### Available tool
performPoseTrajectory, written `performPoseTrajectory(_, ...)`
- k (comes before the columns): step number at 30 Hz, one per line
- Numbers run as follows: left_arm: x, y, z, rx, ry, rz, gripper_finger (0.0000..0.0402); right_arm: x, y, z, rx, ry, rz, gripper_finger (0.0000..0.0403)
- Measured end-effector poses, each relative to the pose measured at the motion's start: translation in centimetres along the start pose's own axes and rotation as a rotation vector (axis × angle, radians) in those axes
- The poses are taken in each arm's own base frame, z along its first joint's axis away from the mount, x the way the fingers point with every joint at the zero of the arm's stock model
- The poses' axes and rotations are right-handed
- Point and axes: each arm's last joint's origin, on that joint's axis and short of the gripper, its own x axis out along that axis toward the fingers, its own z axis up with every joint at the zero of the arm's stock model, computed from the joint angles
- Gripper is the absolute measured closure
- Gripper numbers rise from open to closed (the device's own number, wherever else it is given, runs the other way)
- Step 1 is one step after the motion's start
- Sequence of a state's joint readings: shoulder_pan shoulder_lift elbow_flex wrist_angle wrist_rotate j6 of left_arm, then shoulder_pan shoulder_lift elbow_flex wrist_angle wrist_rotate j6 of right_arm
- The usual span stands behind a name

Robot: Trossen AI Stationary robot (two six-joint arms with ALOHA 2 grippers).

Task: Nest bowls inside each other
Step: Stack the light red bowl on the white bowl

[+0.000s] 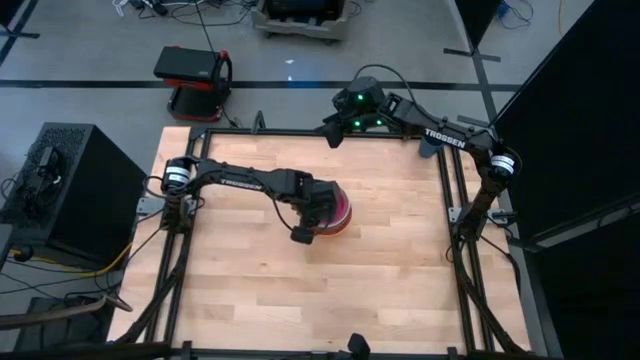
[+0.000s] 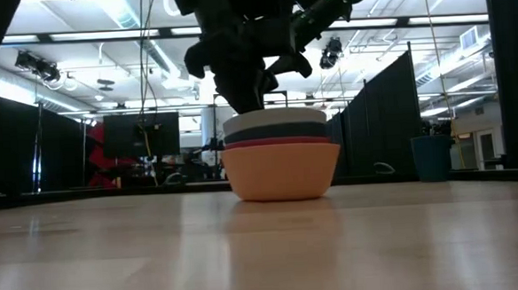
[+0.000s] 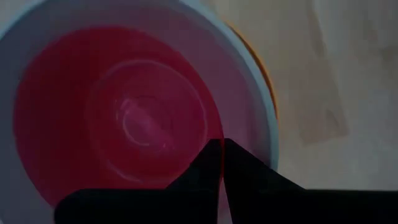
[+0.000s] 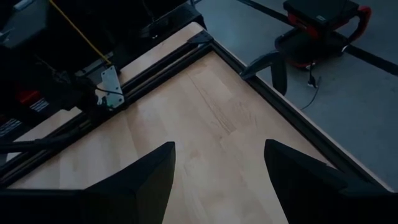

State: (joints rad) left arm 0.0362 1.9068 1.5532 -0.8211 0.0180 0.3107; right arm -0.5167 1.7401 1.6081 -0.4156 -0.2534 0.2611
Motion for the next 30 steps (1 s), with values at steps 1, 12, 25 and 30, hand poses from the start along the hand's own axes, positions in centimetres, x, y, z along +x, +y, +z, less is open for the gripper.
performPoseTrajectory(1,0.00,0.07,-0.04,-0.002,0.002,0.001,0.0402,0.00,0.02,0.00,0.000,0.001,0.005,0.0169)
performPoseTrajectory(12,-0.02,0.03,-0.27,-0.032,0.021,-0.016,0.0370,0.00,0.03,-0.01,0.000,0.003,0.009,0.0169)
performPoseTrajectory(25,-0.02,-0.09,-0.52,-0.067,0.045,-0.037,0.0310,0.00,0.03,-0.01,0.000,0.003,0.011,0.0169)
performPoseTrajectory(30,-0.04,-0.15,-0.75,-0.071,0.069,-0.044,0.0276,0.00,0.03,-0.01,0.000,0.003,0.012,0.0169)
